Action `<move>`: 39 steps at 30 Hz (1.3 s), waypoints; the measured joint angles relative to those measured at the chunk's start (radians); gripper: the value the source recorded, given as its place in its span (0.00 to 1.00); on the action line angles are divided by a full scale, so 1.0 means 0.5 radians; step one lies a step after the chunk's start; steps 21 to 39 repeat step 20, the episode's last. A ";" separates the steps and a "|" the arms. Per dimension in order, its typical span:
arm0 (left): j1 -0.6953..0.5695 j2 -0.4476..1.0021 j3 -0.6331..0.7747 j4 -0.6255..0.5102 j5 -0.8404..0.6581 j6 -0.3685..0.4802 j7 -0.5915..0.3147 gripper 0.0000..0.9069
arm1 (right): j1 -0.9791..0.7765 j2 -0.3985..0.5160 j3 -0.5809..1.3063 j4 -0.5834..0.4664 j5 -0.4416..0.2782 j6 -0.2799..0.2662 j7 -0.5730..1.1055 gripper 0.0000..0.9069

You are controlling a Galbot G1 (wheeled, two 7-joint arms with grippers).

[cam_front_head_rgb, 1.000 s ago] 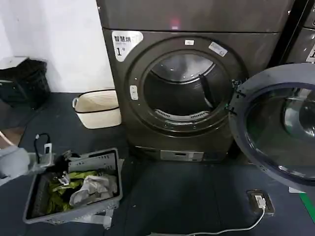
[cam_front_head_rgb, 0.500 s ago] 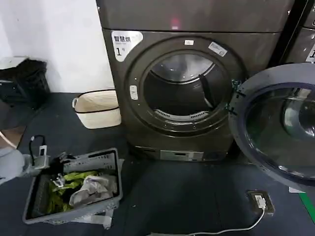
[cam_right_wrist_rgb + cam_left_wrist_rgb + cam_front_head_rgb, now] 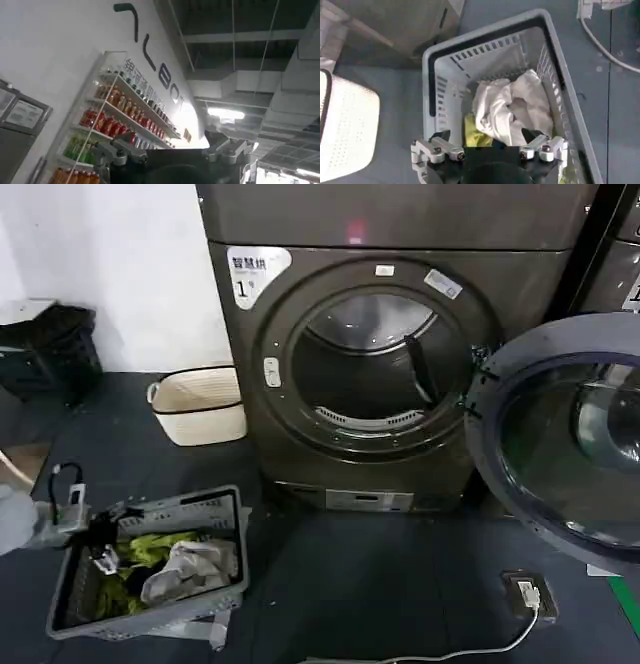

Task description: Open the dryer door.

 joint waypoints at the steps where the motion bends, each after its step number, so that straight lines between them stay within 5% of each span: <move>1: 0.003 0.011 -0.003 0.002 0.012 -0.014 0.010 1.00 | -0.003 0.001 0.003 0.000 0.001 0.000 -0.001 1.00; 39: 0.044 0.093 -0.091 0.041 0.069 -0.109 0.060 1.00 | 0.001 0.015 0.002 0.012 0.009 0.004 -0.012 1.00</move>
